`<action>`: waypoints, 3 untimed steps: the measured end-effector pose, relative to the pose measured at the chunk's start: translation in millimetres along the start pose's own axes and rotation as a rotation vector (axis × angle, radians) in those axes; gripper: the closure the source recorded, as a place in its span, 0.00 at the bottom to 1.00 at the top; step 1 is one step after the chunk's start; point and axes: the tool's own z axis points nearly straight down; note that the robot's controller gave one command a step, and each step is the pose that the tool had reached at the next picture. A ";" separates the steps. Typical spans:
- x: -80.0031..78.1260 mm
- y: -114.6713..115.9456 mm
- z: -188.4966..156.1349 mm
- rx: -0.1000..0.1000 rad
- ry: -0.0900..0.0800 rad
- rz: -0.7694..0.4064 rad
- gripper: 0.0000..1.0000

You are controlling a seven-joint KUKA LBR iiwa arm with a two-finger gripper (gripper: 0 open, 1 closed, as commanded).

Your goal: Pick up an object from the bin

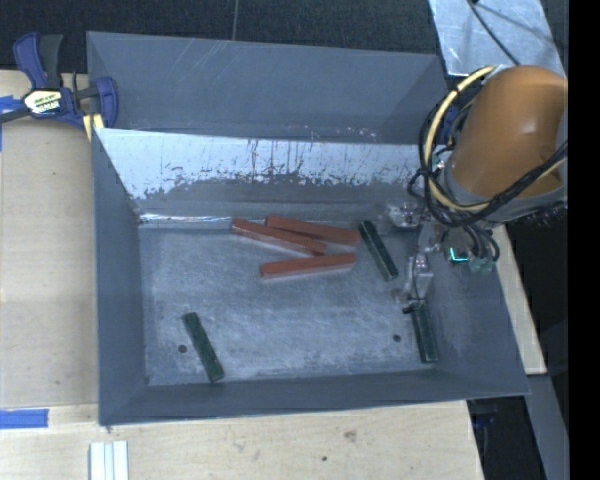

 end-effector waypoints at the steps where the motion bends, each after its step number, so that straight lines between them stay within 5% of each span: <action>1: -46.8 25.0 125.4 -0.001 -0.008 0.079 0.00; 2: -50.5 23.9 116.5 0.000 -0.021 0.079 1.00; 3: -50.5 23.8 116.5 0.000 -0.021 0.079 1.00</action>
Offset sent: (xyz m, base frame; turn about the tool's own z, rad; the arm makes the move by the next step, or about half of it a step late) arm 0.0450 0.0242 -0.1227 0.0803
